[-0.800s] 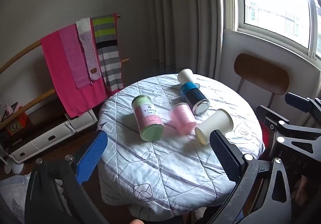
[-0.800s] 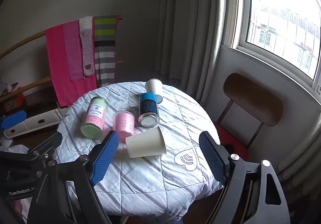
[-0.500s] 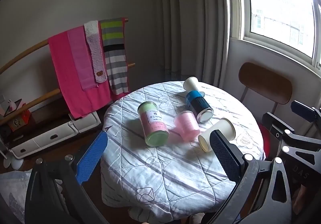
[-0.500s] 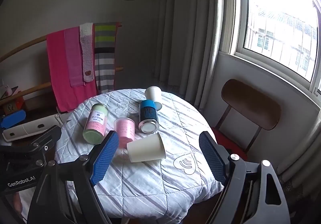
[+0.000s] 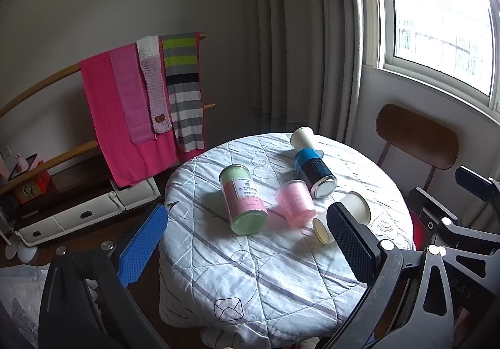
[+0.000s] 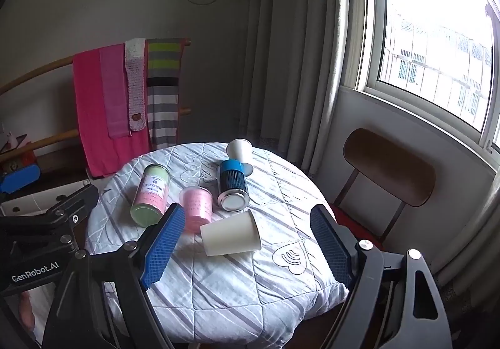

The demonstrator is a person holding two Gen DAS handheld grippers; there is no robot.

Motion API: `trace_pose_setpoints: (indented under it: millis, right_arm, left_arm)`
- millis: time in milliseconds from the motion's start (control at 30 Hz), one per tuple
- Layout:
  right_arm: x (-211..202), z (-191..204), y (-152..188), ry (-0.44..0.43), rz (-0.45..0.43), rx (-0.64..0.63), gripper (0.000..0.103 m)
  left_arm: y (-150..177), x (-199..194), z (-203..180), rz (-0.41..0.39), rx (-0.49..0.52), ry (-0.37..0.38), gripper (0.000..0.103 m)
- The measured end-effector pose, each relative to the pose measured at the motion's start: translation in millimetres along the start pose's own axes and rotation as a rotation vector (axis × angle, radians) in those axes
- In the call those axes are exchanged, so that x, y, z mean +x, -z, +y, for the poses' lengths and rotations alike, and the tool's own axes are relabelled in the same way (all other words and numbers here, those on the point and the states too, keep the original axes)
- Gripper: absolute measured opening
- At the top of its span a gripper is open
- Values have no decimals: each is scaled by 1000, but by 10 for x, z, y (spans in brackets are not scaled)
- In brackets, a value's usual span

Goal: Flip cup upright

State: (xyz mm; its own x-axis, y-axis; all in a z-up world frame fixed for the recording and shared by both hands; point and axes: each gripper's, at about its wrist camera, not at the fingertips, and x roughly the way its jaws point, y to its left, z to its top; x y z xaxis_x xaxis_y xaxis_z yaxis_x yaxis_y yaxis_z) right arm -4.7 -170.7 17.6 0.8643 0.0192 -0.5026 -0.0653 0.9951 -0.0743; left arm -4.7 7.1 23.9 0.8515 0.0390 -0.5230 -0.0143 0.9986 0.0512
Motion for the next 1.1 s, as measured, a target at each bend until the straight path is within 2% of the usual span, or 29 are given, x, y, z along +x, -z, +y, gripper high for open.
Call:
trace_pose_setpoints:
  millis: [500,1100]
  right_arm:
    - [22,18,17,2,1,1,83]
    - [215,-111,70,8,53,21,83]
  left_arm:
    - [22,15,11,-10,-4,4,103]
    - [62,256,-148,51,18,19,103]
